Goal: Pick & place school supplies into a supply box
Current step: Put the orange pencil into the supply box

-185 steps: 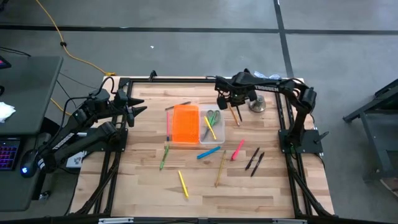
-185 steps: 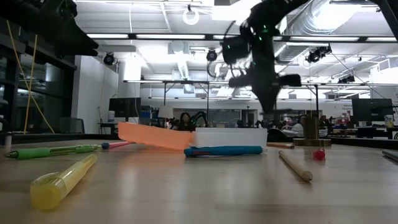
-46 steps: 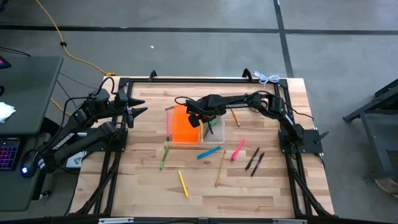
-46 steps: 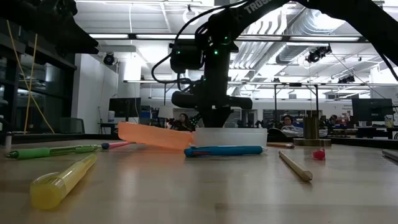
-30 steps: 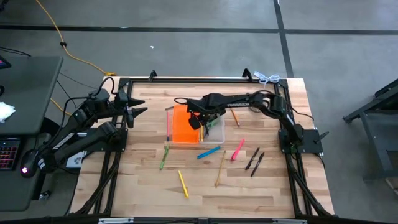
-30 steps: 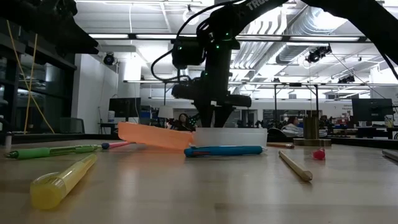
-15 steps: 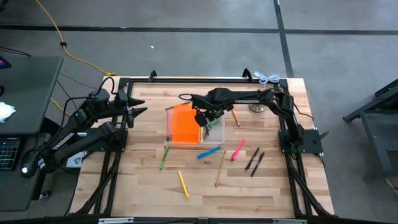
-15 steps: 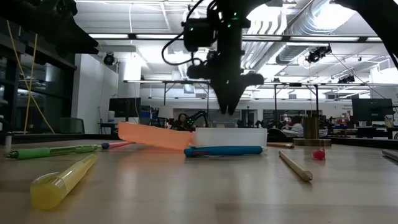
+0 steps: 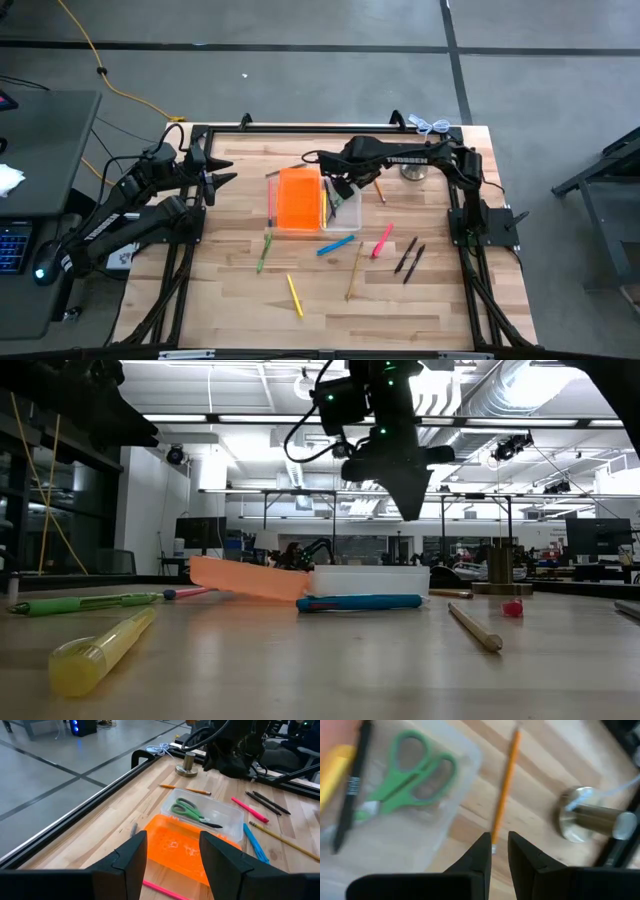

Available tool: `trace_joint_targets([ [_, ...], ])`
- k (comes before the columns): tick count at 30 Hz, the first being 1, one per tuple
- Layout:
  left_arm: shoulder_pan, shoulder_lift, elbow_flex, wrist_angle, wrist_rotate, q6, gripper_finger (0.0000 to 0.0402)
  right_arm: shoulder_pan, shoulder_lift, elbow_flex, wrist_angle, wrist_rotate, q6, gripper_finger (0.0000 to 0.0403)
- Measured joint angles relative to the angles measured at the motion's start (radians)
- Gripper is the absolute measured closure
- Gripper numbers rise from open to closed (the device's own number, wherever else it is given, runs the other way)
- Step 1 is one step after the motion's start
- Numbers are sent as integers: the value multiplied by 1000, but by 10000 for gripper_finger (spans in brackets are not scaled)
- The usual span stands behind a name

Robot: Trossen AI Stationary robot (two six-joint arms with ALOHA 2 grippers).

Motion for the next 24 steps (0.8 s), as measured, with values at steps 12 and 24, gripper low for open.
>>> trace_joint_targets([
  [12,0,0,0,0,0,0,192,-122,0,0,-8,-55,-94,340],
  [24,0,0,0,0,0,-1,192,-222,-1,-42,84,-102,-220,301],
])
